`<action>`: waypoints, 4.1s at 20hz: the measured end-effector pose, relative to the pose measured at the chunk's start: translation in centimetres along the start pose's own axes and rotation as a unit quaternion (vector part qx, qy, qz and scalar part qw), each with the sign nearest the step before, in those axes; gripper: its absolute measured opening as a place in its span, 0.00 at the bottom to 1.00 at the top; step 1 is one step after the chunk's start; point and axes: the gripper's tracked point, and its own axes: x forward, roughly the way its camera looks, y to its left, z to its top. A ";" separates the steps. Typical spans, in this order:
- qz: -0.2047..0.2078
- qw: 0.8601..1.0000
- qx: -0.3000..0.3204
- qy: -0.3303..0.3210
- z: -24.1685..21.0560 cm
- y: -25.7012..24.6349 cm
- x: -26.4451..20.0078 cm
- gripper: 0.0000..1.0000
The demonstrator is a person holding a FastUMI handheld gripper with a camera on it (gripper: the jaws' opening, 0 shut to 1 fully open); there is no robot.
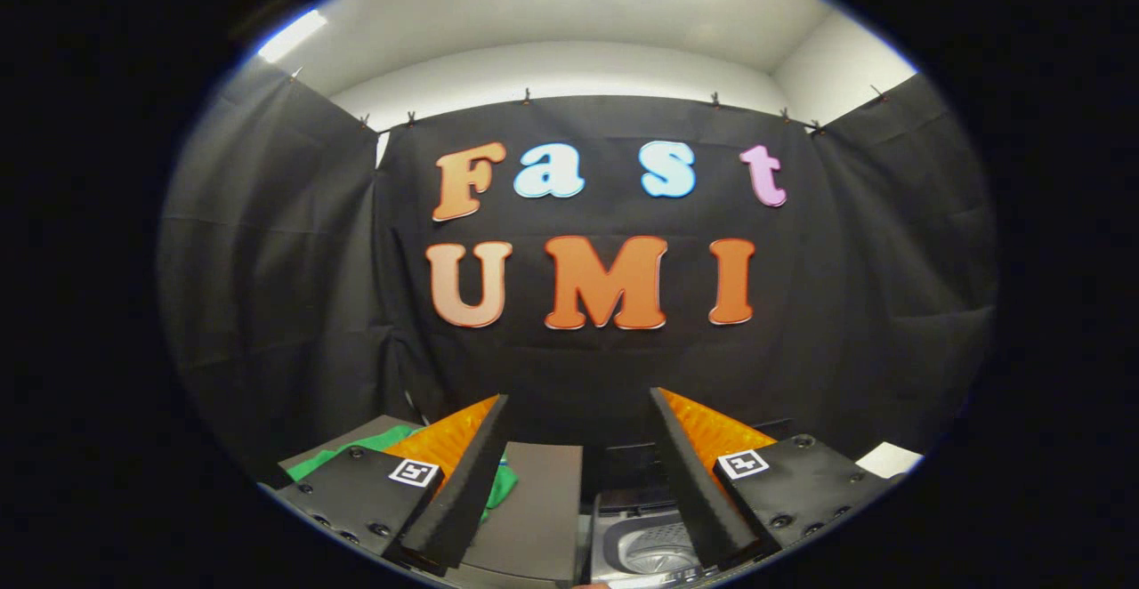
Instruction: Put the clothes into the washing machine and then close the washing machine lid.
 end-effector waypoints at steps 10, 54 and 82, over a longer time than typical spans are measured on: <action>0.123 0.986 0.038 0.102 -6.3 15.7 4.0 0.97; 0.216 0.965 0.032 0.148 -16.5 17.0 6.4 0.11; 0.079 0.994 0.071 -0.034 -2.2 -16.1 4.2 0.11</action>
